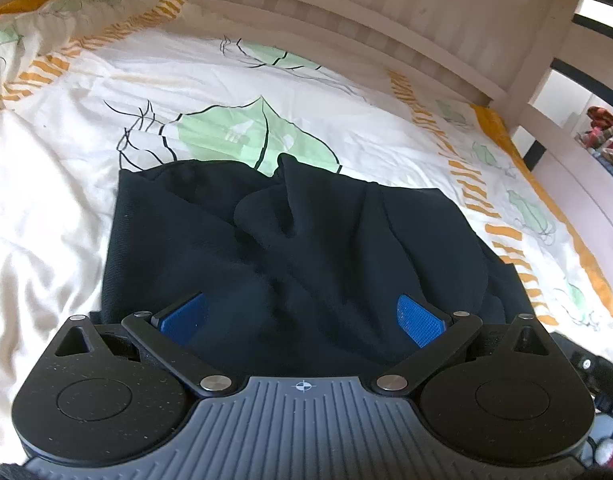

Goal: Fold large clothes

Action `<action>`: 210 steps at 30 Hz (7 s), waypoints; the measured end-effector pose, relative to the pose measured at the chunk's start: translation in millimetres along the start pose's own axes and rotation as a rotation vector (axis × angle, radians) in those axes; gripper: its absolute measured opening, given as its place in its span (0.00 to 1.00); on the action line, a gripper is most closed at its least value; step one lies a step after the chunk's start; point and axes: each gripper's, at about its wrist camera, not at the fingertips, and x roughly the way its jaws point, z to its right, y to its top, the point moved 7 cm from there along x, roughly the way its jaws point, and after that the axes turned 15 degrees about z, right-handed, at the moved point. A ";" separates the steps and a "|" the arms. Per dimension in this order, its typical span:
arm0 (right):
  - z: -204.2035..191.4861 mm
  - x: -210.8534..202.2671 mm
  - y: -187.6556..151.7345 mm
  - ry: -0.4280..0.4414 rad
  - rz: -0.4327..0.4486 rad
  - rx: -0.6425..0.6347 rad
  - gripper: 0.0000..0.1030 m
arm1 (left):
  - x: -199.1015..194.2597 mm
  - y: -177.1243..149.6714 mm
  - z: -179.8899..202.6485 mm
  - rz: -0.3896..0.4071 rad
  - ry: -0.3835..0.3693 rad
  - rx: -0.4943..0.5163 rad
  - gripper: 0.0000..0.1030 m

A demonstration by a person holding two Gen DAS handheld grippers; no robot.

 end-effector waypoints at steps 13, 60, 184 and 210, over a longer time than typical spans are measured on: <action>11.2 70.4 10.2 0.009 -0.050 0.037 1.00 | 62.8 6.2 -4.3 -0.058 -0.015 -0.056 0.98; -26.5 65.2 -2.4 -0.105 -0.082 -0.344 0.79 | 50.9 -13.5 32.7 -0.029 0.034 0.314 0.73; 34.8 -204.6 -50.9 -0.156 -0.036 0.290 0.15 | -203.7 -88.3 -45.6 0.143 0.104 -0.158 0.13; 26.3 -22.7 117.8 -0.056 0.103 0.075 0.13 | -44.4 90.2 -59.1 0.283 0.063 -0.272 0.13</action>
